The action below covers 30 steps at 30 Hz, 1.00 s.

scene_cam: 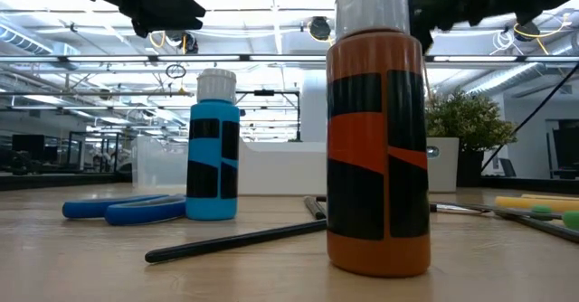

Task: Pick & Place Paint Supplies
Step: Put the blue paint bottle in the gray bin

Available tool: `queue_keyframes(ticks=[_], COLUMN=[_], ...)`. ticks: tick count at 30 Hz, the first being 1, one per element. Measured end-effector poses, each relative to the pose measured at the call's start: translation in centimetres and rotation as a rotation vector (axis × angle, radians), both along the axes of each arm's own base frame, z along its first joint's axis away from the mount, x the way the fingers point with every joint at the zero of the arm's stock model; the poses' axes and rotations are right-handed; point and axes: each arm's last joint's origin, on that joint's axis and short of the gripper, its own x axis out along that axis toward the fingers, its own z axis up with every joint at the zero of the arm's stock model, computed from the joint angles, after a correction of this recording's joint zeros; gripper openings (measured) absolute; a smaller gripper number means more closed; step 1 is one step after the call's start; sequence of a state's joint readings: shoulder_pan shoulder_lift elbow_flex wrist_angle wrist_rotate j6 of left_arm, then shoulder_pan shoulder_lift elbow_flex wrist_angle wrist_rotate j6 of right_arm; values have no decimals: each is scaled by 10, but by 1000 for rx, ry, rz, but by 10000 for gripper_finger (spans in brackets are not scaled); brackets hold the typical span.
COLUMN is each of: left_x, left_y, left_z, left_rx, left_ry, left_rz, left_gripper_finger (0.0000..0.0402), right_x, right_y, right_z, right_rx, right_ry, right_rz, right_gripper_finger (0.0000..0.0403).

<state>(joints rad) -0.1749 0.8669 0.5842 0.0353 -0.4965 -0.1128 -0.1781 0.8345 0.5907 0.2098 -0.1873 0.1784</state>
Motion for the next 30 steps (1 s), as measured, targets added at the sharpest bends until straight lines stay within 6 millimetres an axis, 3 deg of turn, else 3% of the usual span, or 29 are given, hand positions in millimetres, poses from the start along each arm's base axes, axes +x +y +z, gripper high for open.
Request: queue_keyframes(ticks=[6,12,18,27,30], left_x=[0,12,33,57,64], left_y=[-2,-26,-56,-84,-96], left_z=[-2,-16,-20,-47,-45], left_rx=[-114,-170,-69,-67,10], left_ry=[-13,103,-6,-5,-27], left_rz=[-38,-443,-690,-756,-758], left_gripper_finger=[177,170,170,169,163], right_x=[9,10,8,5,4], right_y=[30,51,65,80,82], right_z=[5,6,9,7,6], right_rx=[-129,-203,-187,-190,-204], right_ry=[-98,-146,-179,-172,-165], right_rz=[242,341,406,488,500], right_gripper_finger=[212,212,212,212,212])
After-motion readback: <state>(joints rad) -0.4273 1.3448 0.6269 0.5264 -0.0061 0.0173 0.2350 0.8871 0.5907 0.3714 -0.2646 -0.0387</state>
